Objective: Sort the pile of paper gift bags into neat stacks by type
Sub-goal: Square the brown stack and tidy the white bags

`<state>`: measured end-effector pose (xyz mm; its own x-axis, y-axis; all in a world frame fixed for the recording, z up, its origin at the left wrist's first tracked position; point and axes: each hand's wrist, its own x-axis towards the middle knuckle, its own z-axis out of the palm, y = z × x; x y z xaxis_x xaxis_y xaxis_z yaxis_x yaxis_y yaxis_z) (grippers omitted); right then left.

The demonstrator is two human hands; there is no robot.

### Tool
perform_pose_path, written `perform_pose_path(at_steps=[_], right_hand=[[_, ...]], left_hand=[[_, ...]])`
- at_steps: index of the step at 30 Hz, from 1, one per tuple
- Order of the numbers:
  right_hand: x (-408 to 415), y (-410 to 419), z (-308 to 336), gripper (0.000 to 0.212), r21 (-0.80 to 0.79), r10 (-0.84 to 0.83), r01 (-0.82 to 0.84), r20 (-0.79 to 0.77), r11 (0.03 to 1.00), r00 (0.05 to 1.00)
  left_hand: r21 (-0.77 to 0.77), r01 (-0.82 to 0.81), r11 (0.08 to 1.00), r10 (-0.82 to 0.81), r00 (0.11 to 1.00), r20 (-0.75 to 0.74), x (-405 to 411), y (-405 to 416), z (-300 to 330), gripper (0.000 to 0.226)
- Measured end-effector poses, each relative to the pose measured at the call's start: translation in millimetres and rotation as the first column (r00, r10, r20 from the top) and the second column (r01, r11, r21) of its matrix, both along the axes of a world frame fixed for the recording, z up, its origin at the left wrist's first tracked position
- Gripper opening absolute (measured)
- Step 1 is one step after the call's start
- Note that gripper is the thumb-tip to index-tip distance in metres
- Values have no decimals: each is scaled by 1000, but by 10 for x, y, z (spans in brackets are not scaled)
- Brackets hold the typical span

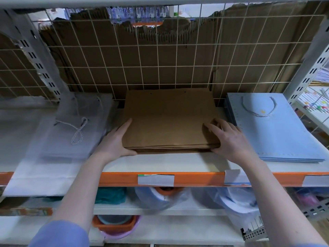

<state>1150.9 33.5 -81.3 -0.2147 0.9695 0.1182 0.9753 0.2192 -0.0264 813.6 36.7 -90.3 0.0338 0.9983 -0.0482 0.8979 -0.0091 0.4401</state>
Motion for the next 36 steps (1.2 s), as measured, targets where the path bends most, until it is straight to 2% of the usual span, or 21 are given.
perform_pose_path(at_steps=[6, 10, 13, 15, 20, 24, 29, 36], right_hand=[[-28, 16, -9, 91, -31, -14, 13, -13, 999, 1000], [-34, 50, -12, 90, 16, -16, 16, -4, 1000, 1000], [-52, 72, -18, 90, 21, -23, 23, -4, 1000, 1000], [-65, 70, -34, 91, 16, -26, 27, -11, 1000, 1000], [-81, 56, -31, 96, 20, 0, 1, -66, 1000, 998], [-88, 55, -52, 92, 50, 28, -23, -95, 998, 995], [-128, 122, -123, 76, 127, 62, -45, -132, 991, 989], [-84, 174, -138, 78, 128, 68, -50, -146, 991, 987]], left_hand=[[11, -1, 1000, 1, 1000, -28, -4, 11, -23, 114], [147, 93, 985, -62, 977, -204, -17, 29, -2, 107], [172, 156, 973, -107, 958, -265, -26, 52, 5, 101], [154, 164, 974, -120, 958, -261, -36, 70, -6, 100], [2, 193, 981, -188, 956, -224, -76, 159, 16, 115], [51, 194, 980, -177, 954, -240, -98, 183, 31, 110], [182, 151, 972, -107, 967, -229, -96, 189, 28, 101], [38, 142, 989, -133, 975, -178, -78, 233, 77, 108]])
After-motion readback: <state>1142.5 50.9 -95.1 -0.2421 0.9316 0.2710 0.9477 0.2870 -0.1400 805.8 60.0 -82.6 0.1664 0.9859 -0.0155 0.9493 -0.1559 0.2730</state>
